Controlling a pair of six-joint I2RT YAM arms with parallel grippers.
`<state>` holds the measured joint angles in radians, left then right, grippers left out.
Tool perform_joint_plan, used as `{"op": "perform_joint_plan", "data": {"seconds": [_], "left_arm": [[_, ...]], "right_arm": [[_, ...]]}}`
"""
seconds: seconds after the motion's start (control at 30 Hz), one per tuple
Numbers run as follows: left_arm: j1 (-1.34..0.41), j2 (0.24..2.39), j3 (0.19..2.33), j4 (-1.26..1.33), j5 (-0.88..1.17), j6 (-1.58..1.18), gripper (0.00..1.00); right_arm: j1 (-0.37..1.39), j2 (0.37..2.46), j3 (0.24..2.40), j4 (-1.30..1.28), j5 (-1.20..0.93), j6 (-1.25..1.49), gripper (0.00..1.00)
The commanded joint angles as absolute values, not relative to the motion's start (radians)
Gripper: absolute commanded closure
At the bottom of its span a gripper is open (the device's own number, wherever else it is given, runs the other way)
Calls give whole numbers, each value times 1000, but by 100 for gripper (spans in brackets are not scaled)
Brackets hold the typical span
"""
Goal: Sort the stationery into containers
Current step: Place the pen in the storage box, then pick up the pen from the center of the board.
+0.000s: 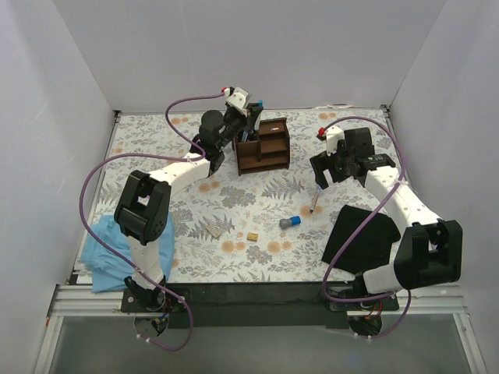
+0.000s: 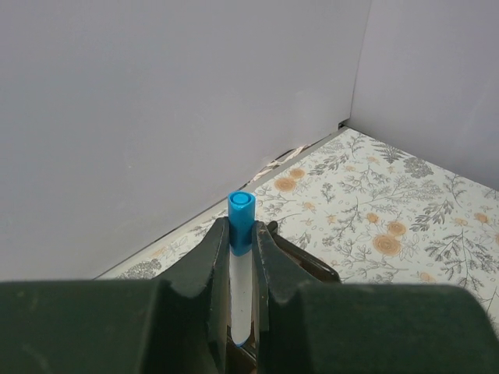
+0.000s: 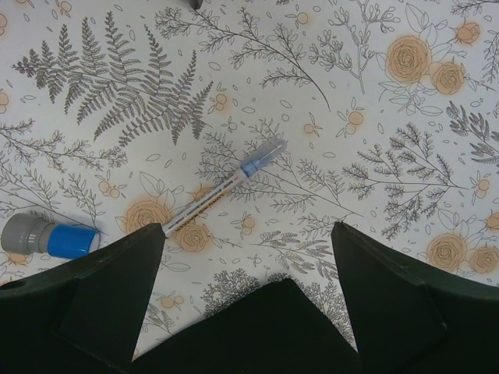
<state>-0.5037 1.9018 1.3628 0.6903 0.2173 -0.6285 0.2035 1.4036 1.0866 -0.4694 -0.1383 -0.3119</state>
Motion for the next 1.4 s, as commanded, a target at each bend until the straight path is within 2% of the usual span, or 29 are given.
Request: {"op": "perform_joint_plan", "data": {"seconds": [0.0, 0.5, 0.53, 0.6, 0.63, 0.67, 0.7, 0.97, 1.1, 1.2, 1.3, 1.37], "left_arm": [[-502, 1901, 1333, 700, 192, -617, 100], [-495, 1940, 1256, 742, 160, -588, 100], [-492, 1940, 1255, 742, 156, -588, 98], [-489, 1939, 1250, 739, 149, -588, 68], [-488, 1936, 1250, 738, 146, -584, 45], [-485, 1931, 1252, 735, 141, -581, 32], [-482, 1915, 1256, 738, 129, -584, 29], [-433, 1734, 1309, 703, 19, -589, 27], [-388, 1640, 1276, 583, 12, -588, 29], [-356, 1565, 1204, 503, 12, -586, 29], [-338, 1508, 1144, 445, 12, -571, 29], [-328, 1491, 1118, 416, 12, -565, 30]], "right_arm": [[204, 1425, 1149, -448, -150, -282, 2], [204, 1476, 1187, -454, -163, -276, 2], [206, 1477, 1187, -454, -163, -276, 2], [206, 1483, 1190, -453, -166, -273, 2], [204, 1486, 1190, -454, -166, -270, 2], [204, 1489, 1193, -451, -166, -259, 2], [206, 1496, 1193, -449, -164, -249, 2], [167, 1551, 1141, -443, -98, 46, 5], [138, 1610, 1140, -457, -19, 130, 12], [121, 1664, 1172, -460, -24, 161, 15], [121, 1718, 1213, -462, -61, 189, 23], [123, 1756, 1239, -459, -77, 198, 24]]}}
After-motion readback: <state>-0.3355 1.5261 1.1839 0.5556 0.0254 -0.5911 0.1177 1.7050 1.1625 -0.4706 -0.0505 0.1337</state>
